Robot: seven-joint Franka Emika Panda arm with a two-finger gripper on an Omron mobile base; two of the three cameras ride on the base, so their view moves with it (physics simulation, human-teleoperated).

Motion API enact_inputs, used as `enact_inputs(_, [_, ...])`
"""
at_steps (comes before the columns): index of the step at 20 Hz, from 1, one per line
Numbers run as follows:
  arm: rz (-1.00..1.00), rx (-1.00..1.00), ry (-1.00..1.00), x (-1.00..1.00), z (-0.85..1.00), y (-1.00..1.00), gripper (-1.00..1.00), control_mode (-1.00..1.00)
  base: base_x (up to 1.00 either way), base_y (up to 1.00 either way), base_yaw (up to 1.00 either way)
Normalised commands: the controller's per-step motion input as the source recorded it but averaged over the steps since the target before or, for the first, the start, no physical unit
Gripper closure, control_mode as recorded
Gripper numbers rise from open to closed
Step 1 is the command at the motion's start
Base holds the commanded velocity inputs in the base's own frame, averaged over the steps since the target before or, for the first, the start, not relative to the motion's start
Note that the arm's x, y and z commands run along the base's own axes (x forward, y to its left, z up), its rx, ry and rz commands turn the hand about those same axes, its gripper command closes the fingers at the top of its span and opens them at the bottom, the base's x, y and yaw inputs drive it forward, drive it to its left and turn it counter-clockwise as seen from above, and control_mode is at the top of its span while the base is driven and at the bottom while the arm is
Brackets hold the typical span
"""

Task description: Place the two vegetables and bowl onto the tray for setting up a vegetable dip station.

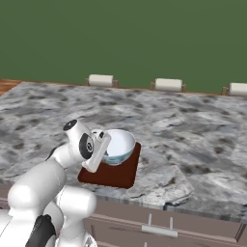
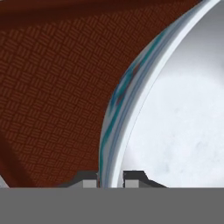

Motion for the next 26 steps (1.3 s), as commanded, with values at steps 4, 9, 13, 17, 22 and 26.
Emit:
enact_inputs(4, [0.06,0.00,0.00,-0.14,-0.08,0.00,1.00,-1.00,0.00,0.00,0.00])
enact_inputs(9, [0.04,0.00,0.00,-0.16,-0.11,0.00,1.00,-1.00,0.00,0.00,0.00])
enact_inputs(13, [0.04,0.00,0.00,-0.09,-0.17,0.00,1.00,-1.00,0.00,0.00,0.00])
enact_inputs(17, [0.04,0.00,0.01,-0.14,-0.17,0.00,1.00,-1.00,0.00,0.00,0.00])
enact_inputs(22, [0.04,0.00,0.02,-0.20,-0.23,0.00,1.00,-1.00,0.00,0.00,0.00])
enact_inputs(26, [0.04,0.00,0.01,-0.11,-0.28,0.00,1.00,-1.00,0.00,0.00,0.00])
